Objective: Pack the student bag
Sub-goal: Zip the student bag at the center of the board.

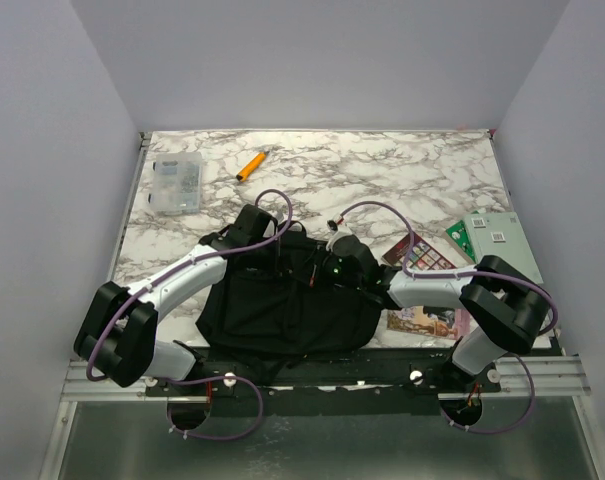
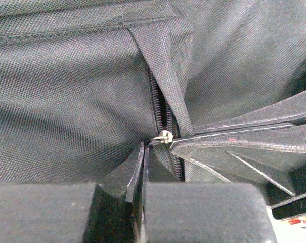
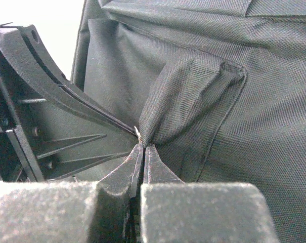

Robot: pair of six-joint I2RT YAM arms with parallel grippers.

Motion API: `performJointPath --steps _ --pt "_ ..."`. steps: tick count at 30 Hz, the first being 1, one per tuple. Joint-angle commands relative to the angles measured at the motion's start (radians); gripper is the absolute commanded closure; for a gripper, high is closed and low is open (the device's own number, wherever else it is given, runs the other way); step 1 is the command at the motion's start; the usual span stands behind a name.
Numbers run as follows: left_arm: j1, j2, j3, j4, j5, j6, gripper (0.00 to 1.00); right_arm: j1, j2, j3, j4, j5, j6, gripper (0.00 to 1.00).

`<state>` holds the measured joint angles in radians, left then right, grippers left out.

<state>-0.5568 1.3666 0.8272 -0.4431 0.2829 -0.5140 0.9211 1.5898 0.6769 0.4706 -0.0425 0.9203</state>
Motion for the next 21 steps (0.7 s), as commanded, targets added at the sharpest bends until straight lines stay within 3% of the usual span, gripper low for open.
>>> performJointPath --steps 1,6,10,13,16,18,21 --pt "-0.006 -0.038 0.0 0.008 -0.072 0.012 1.0 0.001 0.007 0.062 -0.003 -0.063 -0.046 0.99" --pt "-0.007 -0.066 0.041 0.03 -0.216 -0.022 1.0 0.004 0.017 0.058 -0.021 -0.087 -0.045 0.99" --pt "-0.008 -0.047 0.097 0.047 -0.226 -0.049 1.0 0.017 0.027 0.069 -0.066 -0.09 -0.074 0.98" --pt "-0.008 -0.038 0.125 0.048 -0.21 -0.058 1.0 0.027 0.038 0.098 -0.15 -0.055 -0.108 0.78" --pt "-0.006 -0.04 0.127 0.057 -0.19 -0.062 1.0 0.028 0.059 0.116 -0.18 -0.04 -0.123 0.72" --pt "-0.007 -0.038 0.125 0.06 -0.201 -0.07 1.0 0.03 0.07 0.113 -0.166 -0.038 -0.118 0.73" --pt "-0.005 -0.005 0.145 0.059 -0.244 -0.08 1.0 0.037 0.083 0.124 -0.168 -0.037 -0.114 0.93"
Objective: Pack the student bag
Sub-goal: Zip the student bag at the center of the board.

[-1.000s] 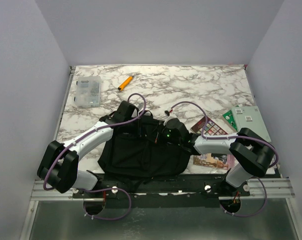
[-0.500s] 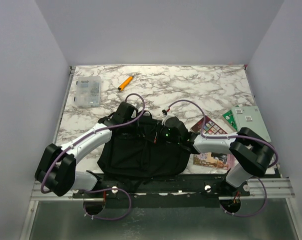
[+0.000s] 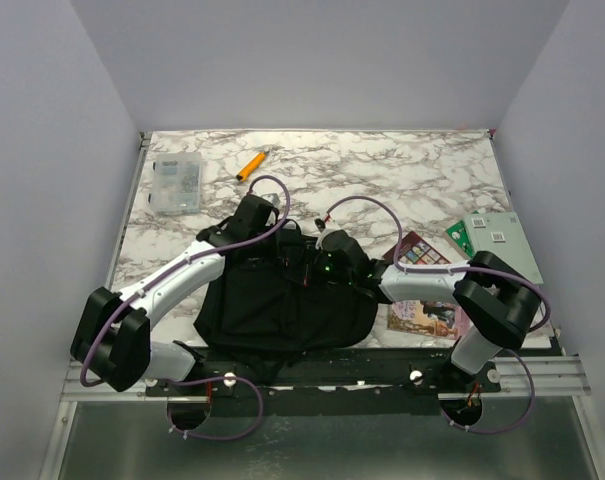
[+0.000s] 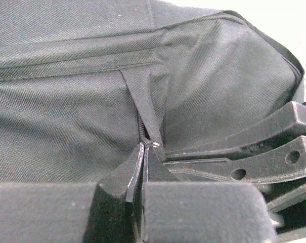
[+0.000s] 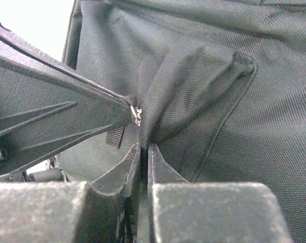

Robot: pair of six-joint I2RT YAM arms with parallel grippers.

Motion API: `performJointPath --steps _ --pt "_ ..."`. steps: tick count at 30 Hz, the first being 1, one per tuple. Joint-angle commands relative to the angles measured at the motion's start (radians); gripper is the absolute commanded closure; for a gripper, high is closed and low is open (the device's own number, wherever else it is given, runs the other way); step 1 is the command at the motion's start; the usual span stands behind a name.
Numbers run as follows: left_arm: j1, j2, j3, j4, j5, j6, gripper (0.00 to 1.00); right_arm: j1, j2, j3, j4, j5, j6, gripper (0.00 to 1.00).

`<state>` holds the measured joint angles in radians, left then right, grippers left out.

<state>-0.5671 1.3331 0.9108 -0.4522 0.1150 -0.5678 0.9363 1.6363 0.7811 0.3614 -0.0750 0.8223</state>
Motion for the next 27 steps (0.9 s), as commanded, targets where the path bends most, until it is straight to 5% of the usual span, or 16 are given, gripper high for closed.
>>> performJointPath --steps 1,10,18,20,23,27 --pt "0.004 0.043 0.073 0.069 -0.089 -0.026 1.0 0.024 0.039 0.02 -0.059 -0.006 -0.014 0.99" --pt "0.064 0.249 0.291 -0.044 -0.294 -0.017 1.0 0.057 0.048 0.001 -0.012 -0.04 0.038 0.99" --pt "0.095 0.307 0.385 -0.092 -0.265 0.042 1.0 0.056 0.032 0.047 -0.056 0.011 0.026 0.99" --pt "0.101 0.294 0.38 -0.1 -0.222 0.048 1.0 0.056 0.038 0.118 -0.173 0.04 -0.013 0.73" --pt "0.118 0.262 0.372 -0.124 -0.119 0.074 0.99 0.056 0.022 0.228 -0.388 0.123 -0.065 0.56" --pt "0.145 0.185 0.34 -0.147 -0.009 0.108 0.56 0.06 -0.044 0.271 -0.576 0.187 -0.078 0.48"
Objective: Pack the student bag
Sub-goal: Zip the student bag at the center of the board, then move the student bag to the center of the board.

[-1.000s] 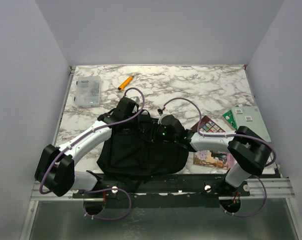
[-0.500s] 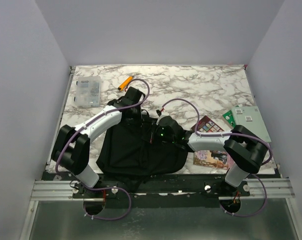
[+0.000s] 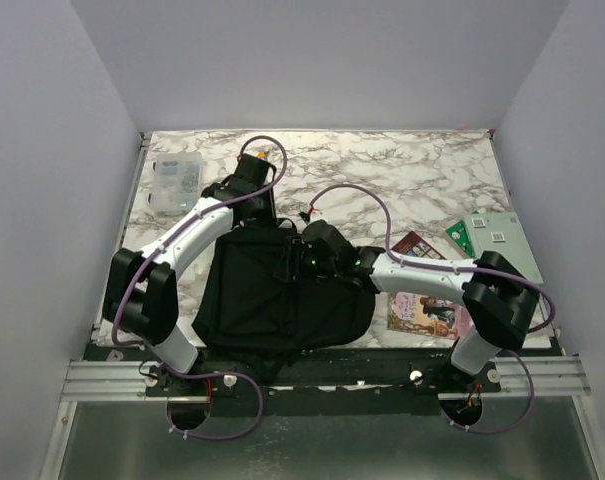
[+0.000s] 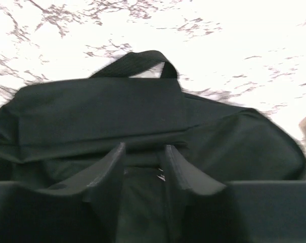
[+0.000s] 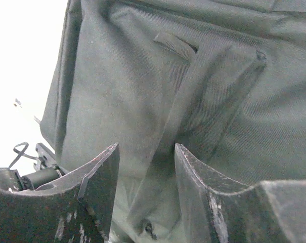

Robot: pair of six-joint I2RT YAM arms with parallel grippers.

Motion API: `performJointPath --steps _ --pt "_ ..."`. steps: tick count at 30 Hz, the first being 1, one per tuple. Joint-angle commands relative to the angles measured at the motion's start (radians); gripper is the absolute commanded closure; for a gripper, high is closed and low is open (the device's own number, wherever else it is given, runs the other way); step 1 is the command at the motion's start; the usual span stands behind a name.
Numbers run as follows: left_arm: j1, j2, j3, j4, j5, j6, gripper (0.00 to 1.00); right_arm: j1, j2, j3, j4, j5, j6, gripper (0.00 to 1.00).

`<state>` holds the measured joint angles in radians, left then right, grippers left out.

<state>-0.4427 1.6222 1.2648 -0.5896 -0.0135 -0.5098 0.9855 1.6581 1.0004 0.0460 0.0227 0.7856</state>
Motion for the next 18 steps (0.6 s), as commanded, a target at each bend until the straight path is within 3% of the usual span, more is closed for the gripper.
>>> performJointPath --steps 1,4,8,13,18 --pt "0.023 -0.135 -0.03 -0.011 0.147 0.055 0.47 0.017 -0.085 0.056 -0.309 0.101 -0.031 0.47" --pt "0.022 -0.227 -0.091 -0.009 0.256 0.051 0.31 0.057 -0.147 0.035 -0.4 0.121 0.013 0.45" --pt "-0.023 -0.33 -0.243 0.007 0.39 0.057 0.2 0.066 -0.294 -0.12 -0.368 0.066 0.102 0.44" --pt "-0.17 -0.373 -0.393 0.029 0.275 0.024 0.13 0.065 -0.466 -0.261 -0.475 0.16 0.149 0.36" --pt "-0.2 -0.356 -0.464 0.059 0.154 -0.02 0.13 0.064 -0.58 -0.327 -0.662 0.313 0.193 0.3"
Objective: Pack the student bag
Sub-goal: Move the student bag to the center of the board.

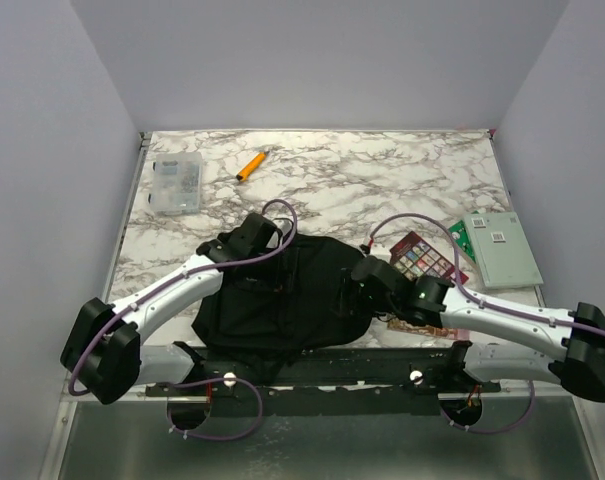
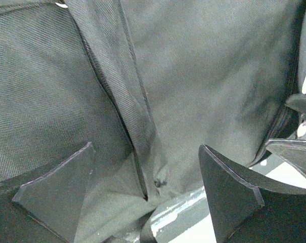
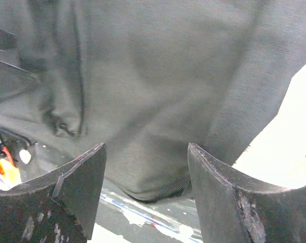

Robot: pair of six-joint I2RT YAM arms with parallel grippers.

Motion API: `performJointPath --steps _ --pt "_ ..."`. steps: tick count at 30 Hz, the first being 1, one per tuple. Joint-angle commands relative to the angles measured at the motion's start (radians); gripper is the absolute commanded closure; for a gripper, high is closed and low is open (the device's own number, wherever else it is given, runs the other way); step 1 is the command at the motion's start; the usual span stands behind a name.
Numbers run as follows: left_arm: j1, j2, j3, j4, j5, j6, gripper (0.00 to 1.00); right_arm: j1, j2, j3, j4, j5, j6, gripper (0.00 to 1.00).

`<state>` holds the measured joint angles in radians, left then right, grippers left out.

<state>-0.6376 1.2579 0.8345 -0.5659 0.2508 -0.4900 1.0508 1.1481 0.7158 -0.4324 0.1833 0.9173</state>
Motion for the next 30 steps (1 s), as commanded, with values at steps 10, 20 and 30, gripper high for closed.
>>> performJointPath --steps 10,20,30 --pt "0.122 0.106 0.003 0.118 -0.05 -0.102 0.81 -0.111 0.036 -0.159 0.169 0.106 -0.069 0.39" --pt "0.245 0.106 0.107 0.061 0.119 0.006 1.0 -0.209 0.359 0.242 -0.044 0.124 -0.345 0.42" --pt "0.279 0.101 0.076 0.092 0.187 0.036 1.0 0.068 0.191 0.188 -0.125 0.043 -0.114 0.39"
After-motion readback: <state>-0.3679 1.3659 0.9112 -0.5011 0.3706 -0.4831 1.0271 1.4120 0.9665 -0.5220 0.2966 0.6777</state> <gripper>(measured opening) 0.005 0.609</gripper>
